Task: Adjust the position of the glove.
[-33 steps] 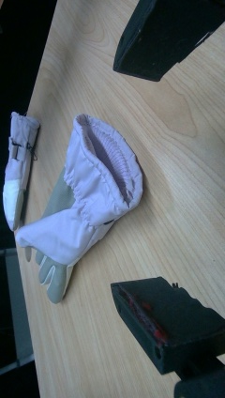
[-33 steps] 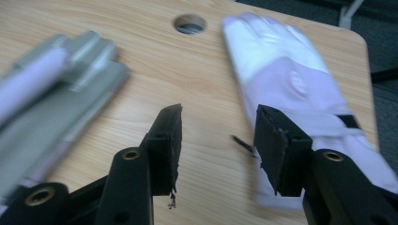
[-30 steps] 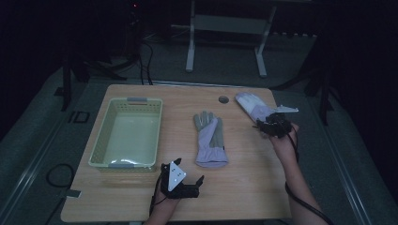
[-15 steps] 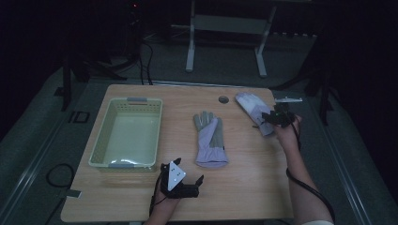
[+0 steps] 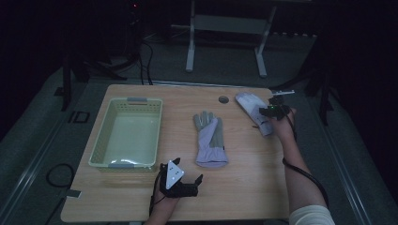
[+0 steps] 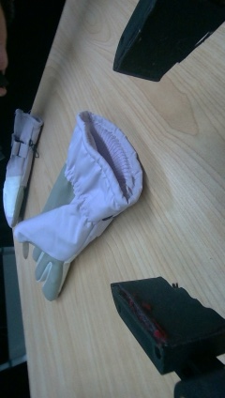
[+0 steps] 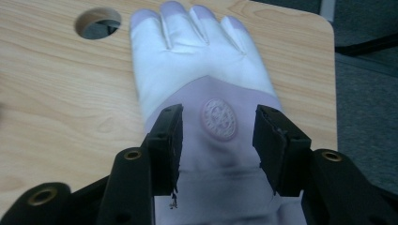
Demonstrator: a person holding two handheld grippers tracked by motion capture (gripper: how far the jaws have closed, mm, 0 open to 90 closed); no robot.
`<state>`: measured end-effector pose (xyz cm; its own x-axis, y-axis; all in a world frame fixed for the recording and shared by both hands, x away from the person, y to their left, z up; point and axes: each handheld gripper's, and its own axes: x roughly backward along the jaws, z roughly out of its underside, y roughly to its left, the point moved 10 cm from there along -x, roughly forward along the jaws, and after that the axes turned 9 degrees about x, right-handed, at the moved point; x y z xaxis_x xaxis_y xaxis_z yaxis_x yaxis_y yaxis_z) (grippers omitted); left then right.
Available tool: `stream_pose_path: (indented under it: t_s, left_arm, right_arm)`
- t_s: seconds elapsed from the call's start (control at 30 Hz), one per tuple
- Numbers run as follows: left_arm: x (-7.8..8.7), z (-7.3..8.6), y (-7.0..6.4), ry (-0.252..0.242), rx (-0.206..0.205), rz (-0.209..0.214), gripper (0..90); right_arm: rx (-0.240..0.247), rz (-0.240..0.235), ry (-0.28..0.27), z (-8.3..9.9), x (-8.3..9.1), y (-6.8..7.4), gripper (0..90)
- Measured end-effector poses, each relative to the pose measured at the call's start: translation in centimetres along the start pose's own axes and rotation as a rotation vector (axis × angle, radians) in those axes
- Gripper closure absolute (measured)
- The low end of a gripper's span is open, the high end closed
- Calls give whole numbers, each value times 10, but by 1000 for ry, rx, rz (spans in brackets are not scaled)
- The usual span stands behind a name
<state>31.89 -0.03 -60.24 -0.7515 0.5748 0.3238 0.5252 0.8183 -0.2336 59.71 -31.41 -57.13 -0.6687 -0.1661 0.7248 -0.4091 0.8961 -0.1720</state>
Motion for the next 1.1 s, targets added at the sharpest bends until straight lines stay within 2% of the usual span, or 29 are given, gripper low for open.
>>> stream_pose_path:
  t_s: [0.13, 0.2, 0.27, 0.37, 0.47, 0.6, 0.73, 0.8, 0.83, 0.9, 0.97, 1.1]
  left_arm:
    - [1, 0, -1, -3, -9, -1, 0]
    - [1, 0, -1, -4, 0, 7, 0]
    - [1, 0, 0, -1, 6, 8, 1]
    - [1, 0, 0, -2, 4, 5, 1]
    - [1, 0, -1, -2, -5, 6, 1]
    - [1, 0, -1, -1, -4, 7, 1]
    - [1, 0, -1, -2, -3, 7, 1]
    - [1, 0, -1, -2, -4, 6, 1]
    - [1, 0, -1, -2, -3, 6, 0]
    - [1, 0, -1, -1, -3, 6, 1]
    - [1, 0, -1, -2, -6, 4, 1]
    - [1, 0, -1, -2, -10, 3, 1]
  right_arm:
    - [-14, -19, -6, -3, -9, -2, 514]
    - [-33, -26, -5, -3, -13, -4, 524]
    - [-58, -59, -3, -1, -17, -2, 524]
    - [-37, -55, 49, 10, -29, 1, 501]
    - [-62, -79, 61, 18, -35, 3, 517]
    - [-30, -72, 84, 18, -35, 6, 612]
    - [-34, -48, 103, 16, -33, 8, 739]
    - [-28, -30, 94, 15, -30, 8, 826]
    - [-48, -25, 80, 13, -26, 7, 861]
    - [-73, -24, 76, 11, -19, 5, 878]
    - [-65, -6, 76, 10, -12, 4, 880]
    - [-70, 22, 30, 4, 11, 4, 881]
